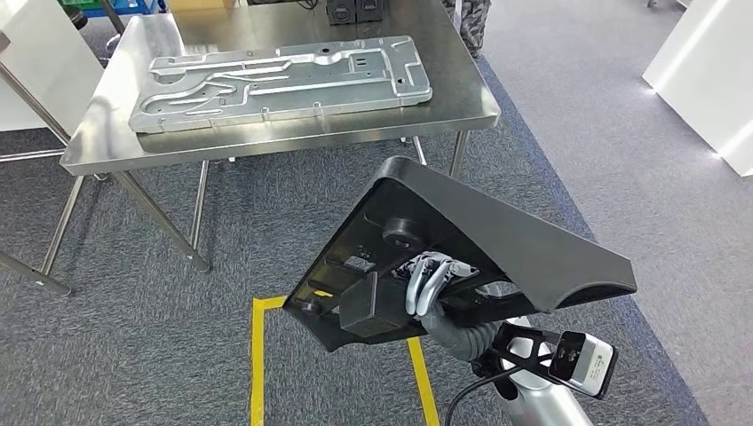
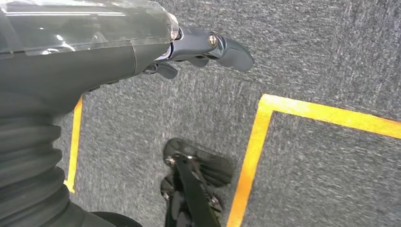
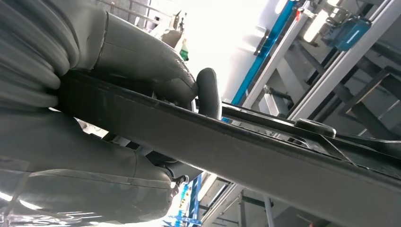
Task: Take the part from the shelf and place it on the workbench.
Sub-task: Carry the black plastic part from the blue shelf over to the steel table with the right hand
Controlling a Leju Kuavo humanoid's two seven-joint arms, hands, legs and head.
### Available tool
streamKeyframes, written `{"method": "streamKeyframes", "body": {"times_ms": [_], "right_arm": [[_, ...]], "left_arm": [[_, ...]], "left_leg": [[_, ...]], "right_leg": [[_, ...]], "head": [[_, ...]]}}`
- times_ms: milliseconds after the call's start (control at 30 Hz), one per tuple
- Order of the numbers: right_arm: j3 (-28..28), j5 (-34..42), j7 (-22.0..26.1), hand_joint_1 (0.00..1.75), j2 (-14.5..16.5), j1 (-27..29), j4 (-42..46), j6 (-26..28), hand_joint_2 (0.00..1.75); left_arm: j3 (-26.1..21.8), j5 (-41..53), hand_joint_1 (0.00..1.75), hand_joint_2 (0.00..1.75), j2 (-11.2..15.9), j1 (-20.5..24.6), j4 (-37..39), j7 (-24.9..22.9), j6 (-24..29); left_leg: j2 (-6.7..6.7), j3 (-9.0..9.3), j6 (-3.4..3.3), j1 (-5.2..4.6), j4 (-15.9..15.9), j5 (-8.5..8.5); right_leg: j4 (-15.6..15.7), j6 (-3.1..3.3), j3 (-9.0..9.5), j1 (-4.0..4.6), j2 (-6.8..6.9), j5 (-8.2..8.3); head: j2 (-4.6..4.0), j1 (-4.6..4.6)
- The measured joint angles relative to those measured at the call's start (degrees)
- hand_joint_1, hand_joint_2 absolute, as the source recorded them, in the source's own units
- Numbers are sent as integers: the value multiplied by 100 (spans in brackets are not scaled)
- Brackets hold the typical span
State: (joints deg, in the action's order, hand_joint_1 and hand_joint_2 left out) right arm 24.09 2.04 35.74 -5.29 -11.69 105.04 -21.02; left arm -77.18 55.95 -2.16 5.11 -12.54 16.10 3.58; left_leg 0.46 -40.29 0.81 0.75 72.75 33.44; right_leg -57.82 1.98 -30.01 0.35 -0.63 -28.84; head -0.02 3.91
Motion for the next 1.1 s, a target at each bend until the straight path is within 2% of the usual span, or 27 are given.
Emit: {"method": "streamKeyframes", "body": {"times_ms": [100,133,167,233,267,300,333,400,433,467,500,533,600,633,667,700,767,833,867,933,967,1000,1033,1100], "right_arm": [[1,-4,0,171,-1,9,0,6,175],[1,-7,0,171,-2,15,-1,9,175],[1,-9,0,171,-3,22,-3,11,175],[0,-12,0,171,-4,30,1,14,175],[-1,-11,0,171,-4,27,5,14,175],[-2,-11,0,171,-5,19,9,15,175],[-4,-11,0,171,-5,15,12,15,175],[-8,-12,0,171,-10,21,11,15,175],[-10,-12,0,171,-13,30,10,15,175],[-11,-11,0,171,-16,37,10,15,175],[-11,-11,0,171,-19,42,9,14,175],[-11,-10,0,171,-20,44,8,14,175],[-11,-10,0,171,-24,55,-2,13,175],[-11,-13,0,171,-25,66,-11,14,175],[-13,-20,0,171,-26,74,-18,17,175],[-14,-36,0,171,-27,71,-22,29,175],[-15,-115,0,171,-22,50,-23,96,175],[-15,-234,0,171,-17,35,-39,210,175],[-15,-285,0,171,-17,37,-55,261,175],[-14,-336,0,171,-18,46,-100,320,175],[-13,-332,0,171,-19,50,-124,328,175],[-13,-324,0,171,-19,51,-148,330,175],[-13,-314,0,171,-19,51,-170,331,175],[-13,-308,0,171,-19,49,-211,334,175]], "left_arm": [[0,3,0,175,20,-11,-1,4,-6],[0,5,0,175,28,-12,-2,5,-9],[0,7,0,175,38,-14,-3,7,-13],[0,13,0,175,44,-12,-7,8,-15],[0,17,0,175,46,-12,-7,10,-15],[0,21,0,175,46,-8,-7,11,-17],[0,24,0,175,46,-3,-7,13,-19],[0,24,0,175,46,0,-7,13,-25],[0,24,0,175,46,-3,-7,13,-27],[0,24,0,175,46,-7,-7,12,-28],[0,25,0,175,46,-10,-7,10,-30],[0,25,0,175,46,-11,-7,9,-31],[0,27,0,175,46,-14,-7,5,-31],[0,29,0,175,46,-9,-7,4,-27],[0,30,0,175,46,-2,-7,3,-21],[0,29,0,175,46,10,-7,2,-14],[1,26,0,175,42,28,-7,3,-1],[2,24,0,175,31,42,-7,4,3],[2,23,0,175,25,41,-7,5,4],[1,16,0,175,24,23,-7,5,8],[1,12,0,175,24,10,-7,5,10],[0,9,0,175,24,-1,-7,5,11],[0,8,0,175,24,-7,-7,5,11],[0,16,0,175,25,-17,-7,5,13]], "left_leg": [[-11,228,-120,-73,-1059,-788],[-14,275,-158,-105,-1263,-953],[-18,297,-189,-134,-1371,-1027],[-20,399,-247,-137,-1480,-1002],[-24,484,-275,-125,-1554,-997],[-28,577,-301,-108,-1614,-981],[-34,669,-318,-94,-1665,-958],[-39,805,-329,-91,-1699,-862],[-43,878,-322,-88,-1703,-800],[-48,961,-313,-83,-1703,-732],[-53,1056,-299,-75,-1703,-660],[-57,1161,-279,-67,-1702,-582],[-66,1331,-221,-59,-1681,-419],[-69,1382,-180,-59,-1667,-341],[-71,1427,-136,-56,-1649,-285],[-73,1457,-91,-47,-1613,-261],[-71,1400,-13,-19,-1401,-308],[-71,1081,33,-1,-827,-319],[-69,842,47,2,-463,-221],[-68,358,61,3,94,128],[-68,202,57,2,171,237],[-68,132,42,2,72,208],[-67,141,19,0,-186,27],[-52,258,-40,-23,-930,-628]], "right_leg": [[11,-29,212,10,-18,-176],[34,-55,238,4,-24,-214],[44,-88,257,-3,-29,-225],[23,-158,284,-10,-27,-192],[-99,-184,261,-11,-18,-153],[-310,-205,162,-15,-10,-138],[-623,-228,-19,-24,-3,-177],[-1288,-289,-513,-57,3,-452],[-1480,-322,-724,-79,5,-617],[-1514,-351,-862,-101,10,-712],[-1372,-375,-913,-123,18,-674],[-1084,-394,-897,-145,29,-479],[-393,-400,-806,-169,67,210],[-175,-373,-774,-158,79,476],[-70,-327,-761,-141,82,624],[-61,-271,-748,-114,78,621],[-35,-166,-643,-107,70,558],[4,-89,-500,-110,99,477],[14,-64,-440,-106,111,428],[16,-43,-339,-93,114,330],[16,-42,-279,-86,111,279],[16,-44,-211,-81,110,225],[16,-49,-136,-77,109,171],[5,-72,-8,-65,109,60]], "head": [[0,-2],[0,-1],[0,-1],[0,1],[0,-1],[0,-1],[0,-2],[0,-2],[0,-2],[0,-2],[0,-2],[0,-2],[0,-2],[0,-1],[0,-1],[0,0],[0,-1],[0,1],[0,1],[0,1],[0,1],[0,1],[0,1],[0,0]]}}
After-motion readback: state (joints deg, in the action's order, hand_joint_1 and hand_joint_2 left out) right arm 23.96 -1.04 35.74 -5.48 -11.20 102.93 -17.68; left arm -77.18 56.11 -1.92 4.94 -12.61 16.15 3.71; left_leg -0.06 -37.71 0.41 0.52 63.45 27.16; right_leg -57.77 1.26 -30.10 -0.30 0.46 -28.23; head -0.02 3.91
